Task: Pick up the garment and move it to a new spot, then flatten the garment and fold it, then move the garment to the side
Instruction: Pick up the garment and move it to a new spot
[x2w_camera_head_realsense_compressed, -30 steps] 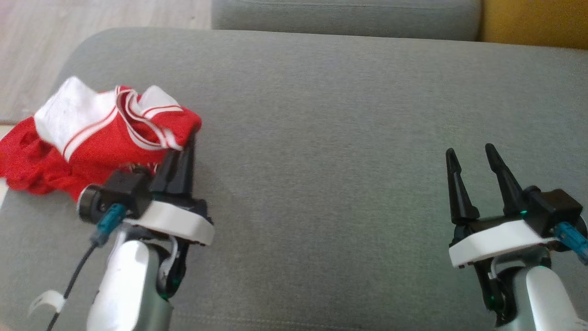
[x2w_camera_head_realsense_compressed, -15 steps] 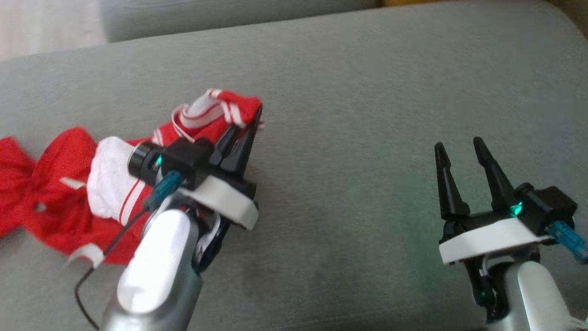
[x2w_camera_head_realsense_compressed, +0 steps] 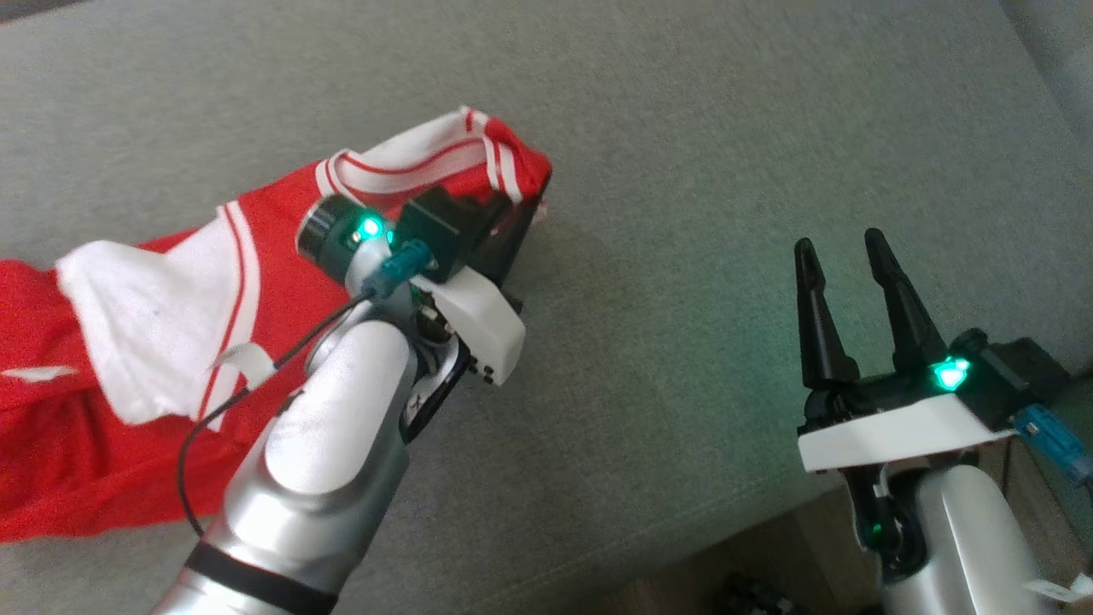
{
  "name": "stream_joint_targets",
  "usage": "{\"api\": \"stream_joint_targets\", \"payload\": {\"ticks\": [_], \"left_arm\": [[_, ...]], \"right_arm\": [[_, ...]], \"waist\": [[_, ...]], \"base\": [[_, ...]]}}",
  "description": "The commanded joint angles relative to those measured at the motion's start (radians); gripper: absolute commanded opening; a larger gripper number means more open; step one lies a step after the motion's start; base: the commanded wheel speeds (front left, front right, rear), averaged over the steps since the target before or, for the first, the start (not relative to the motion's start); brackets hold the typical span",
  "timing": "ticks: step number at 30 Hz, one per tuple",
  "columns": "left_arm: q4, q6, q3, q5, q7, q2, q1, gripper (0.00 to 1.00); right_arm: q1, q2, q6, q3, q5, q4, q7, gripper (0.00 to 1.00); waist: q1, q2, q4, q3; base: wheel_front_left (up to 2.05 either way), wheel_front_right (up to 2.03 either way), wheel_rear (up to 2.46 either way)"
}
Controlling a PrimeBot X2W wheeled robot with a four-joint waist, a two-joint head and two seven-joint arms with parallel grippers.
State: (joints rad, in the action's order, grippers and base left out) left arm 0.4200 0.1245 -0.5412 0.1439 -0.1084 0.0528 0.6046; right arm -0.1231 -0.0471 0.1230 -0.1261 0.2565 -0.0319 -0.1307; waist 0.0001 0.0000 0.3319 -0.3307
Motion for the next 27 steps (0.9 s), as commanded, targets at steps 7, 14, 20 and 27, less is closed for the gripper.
{"api": "stream_joint_targets", "payload": {"ticks": [7,14,20,27], "left_arm": [[0.089,0.006,-0.024,0.011,-0.02,0.03,0.065,1.0],[0.077,-0.004,-0.023,0.054,-0.098,0.031,0.017,1.0],[0.015,-0.062,0.052,0.096,-0.143,0.054,-0.055,1.0],[-0.064,-0.123,0.167,0.132,-0.153,0.092,-0.13,1.0]], "right_arm": [[-0.049,-0.003,0.008,-0.035,0.014,-0.003,-0.037,1.0],[-0.055,-0.003,0.008,-0.02,-0.012,-0.02,-0.025,1.0],[-0.053,-0.003,0.008,-0.002,-0.049,-0.015,0.009,1.0],[-0.044,-0.003,0.008,0.013,-0.082,-0.005,0.05,1.0]], "waist": [[-0.0001,0.0,0.032,-0.047],[-0.0001,0.0,-0.041,0.002],[-0.0001,0.0,-0.142,0.054],[-0.0001,0.0,-0.229,0.096]], "base": [[0.0,0.0,0.0],[0.0,0.0,0.0],[0.0,0.0,0.0],[0.0,0.0,0.0]]}}
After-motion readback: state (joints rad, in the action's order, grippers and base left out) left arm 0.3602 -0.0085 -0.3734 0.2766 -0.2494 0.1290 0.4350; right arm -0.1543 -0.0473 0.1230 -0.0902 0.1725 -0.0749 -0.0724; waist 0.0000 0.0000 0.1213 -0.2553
